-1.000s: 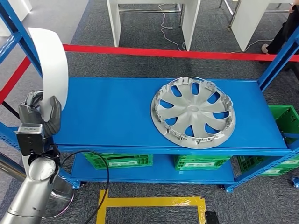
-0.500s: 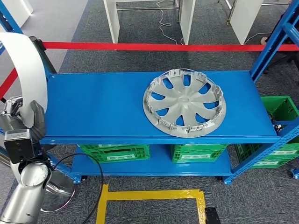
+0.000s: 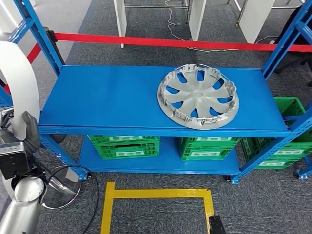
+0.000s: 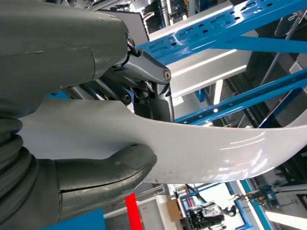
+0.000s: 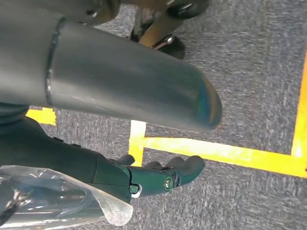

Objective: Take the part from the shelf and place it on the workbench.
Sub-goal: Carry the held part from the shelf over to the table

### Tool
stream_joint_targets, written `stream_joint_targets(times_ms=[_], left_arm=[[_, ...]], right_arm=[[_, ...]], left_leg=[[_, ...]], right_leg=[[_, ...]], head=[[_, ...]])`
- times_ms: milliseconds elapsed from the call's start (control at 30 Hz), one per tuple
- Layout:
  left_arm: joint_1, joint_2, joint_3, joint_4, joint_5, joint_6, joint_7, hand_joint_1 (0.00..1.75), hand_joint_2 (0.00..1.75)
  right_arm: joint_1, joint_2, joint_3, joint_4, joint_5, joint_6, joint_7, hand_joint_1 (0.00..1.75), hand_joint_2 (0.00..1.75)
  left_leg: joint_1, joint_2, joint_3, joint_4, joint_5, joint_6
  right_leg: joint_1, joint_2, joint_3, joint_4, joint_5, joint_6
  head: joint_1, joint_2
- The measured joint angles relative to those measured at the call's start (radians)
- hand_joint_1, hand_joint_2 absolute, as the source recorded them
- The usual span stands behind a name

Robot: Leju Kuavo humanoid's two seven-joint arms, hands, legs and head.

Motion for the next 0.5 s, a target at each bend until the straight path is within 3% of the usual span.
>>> stream_joint_targets(times_ms=[67, 133, 200, 233, 267, 333, 367, 400, 433, 500], left_arm=[[0.005, 0.000, 0.008, -0.007, -0.008, 0.000, 0.001, 1.75, 1.75], [0.009, 0.000, 0.017, -0.013, -0.011, 0.000, 0.001, 1.75, 1.75], [0.015, 0.000, 0.022, -0.016, -0.011, 0.000, 0.001, 1.75, 1.75], [0.018, 0.001, 0.023, -0.017, -0.011, 0.000, 0.001, 1.75, 1.75], [0.021, 0.001, 0.025, -0.018, -0.012, 0.000, 0.002, 1.75, 1.75], [0.023, 0.002, 0.028, -0.018, -0.017, 0.000, 0.004, 1.75, 1.75], [0.024, 0.002, 0.029, -0.018, -0.021, 0.000, 0.004, 1.75, 1.75], [0.024, 0.002, 0.029, -0.018, -0.025, 0.000, 0.005, 1.75, 1.75], [0.025, 0.002, 0.029, -0.018, -0.029, 0.000, 0.006, 1.75, 1.75], [0.025, 0.002, 0.029, -0.019, -0.037, 0.000, 0.010, 1.75, 1.75]], right_arm=[[-0.004, 0.000, 0.004, 0.000, 0.001, 0.000, 0.002, 0.00, 0.00], [-0.007, 0.001, 0.009, 0.000, 0.001, 0.001, 0.002, 0.00, 0.00], [-0.005, 0.002, 0.011, 0.001, 0.001, 0.001, 0.003, 0.00, 0.00], [-0.005, 0.002, 0.011, 0.001, 0.000, 0.001, 0.003, 0.00, 0.00], [-0.006, 0.002, 0.011, 0.002, 0.000, 0.001, 0.003, 0.00, 0.00], [-0.007, 0.003, 0.012, 0.002, 0.002, 0.001, 0.005, 0.00, 0.00], [-0.007, 0.003, 0.013, 0.002, 0.004, 0.002, 0.006, 0.00, 0.00], [-0.007, 0.003, 0.014, 0.002, 0.006, 0.002, 0.007, 0.00, 0.00], [-0.006, 0.003, 0.015, 0.002, 0.008, 0.002, 0.007, 0.00, 0.00], [-0.006, 0.003, 0.017, 0.003, 0.011, 0.002, 0.008, 0.00, 0.00]], left_leg=[[-0.002, 0.000, -0.015, 0.006, 0.013, -0.009], [-0.004, 0.001, -0.024, 0.008, 0.029, -0.019], [-0.003, -0.001, -0.033, 0.010, 0.038, -0.030], [-0.002, -0.003, -0.041, 0.021, 0.020, -0.036], [-0.001, -0.005, -0.053, 0.051, -0.016, -0.042], [0.004, -0.006, -0.082, 0.167, -0.117, -0.053], [0.006, -0.006, -0.093, 0.233, -0.154, -0.057], [0.007, -0.006, -0.095, 0.281, -0.168, -0.059], [0.008, -0.006, -0.084, 0.300, -0.159, -0.060], [0.009, -0.006, -0.016, 0.235, -0.104, -0.057]], right_leg=[[0.003, 0.001, 0.106, -0.149, 0.013, -0.007], [0.007, 0.002, 0.147, -0.219, 0.001, -0.012], [0.005, 0.000, 0.132, -0.226, 0.012, -0.025], [0.003, -0.002, 0.123, -0.227, 0.021, -0.034], [0.002, -0.004, 0.112, -0.228, 0.032, -0.043], [0.002, -0.006, 0.089, -0.226, 0.052, -0.053], [0.003, -0.007, 0.074, -0.223, 0.062, -0.054], [0.003, -0.008, 0.058, -0.219, 0.072, -0.055], [0.003, -0.008, 0.042, -0.216, 0.080, -0.054], [0.003, -0.008, 0.012, -0.208, 0.096, -0.050]], head=[[-0.001, 0.000], [-0.001, 0.000], [0.000, 0.000], [-0.001, 0.000], [-0.003, 0.000], [-0.008, 0.000], [-0.009, 0.000], [-0.009, 0.000], [-0.009, 0.000], [-0.009, 0.000]])
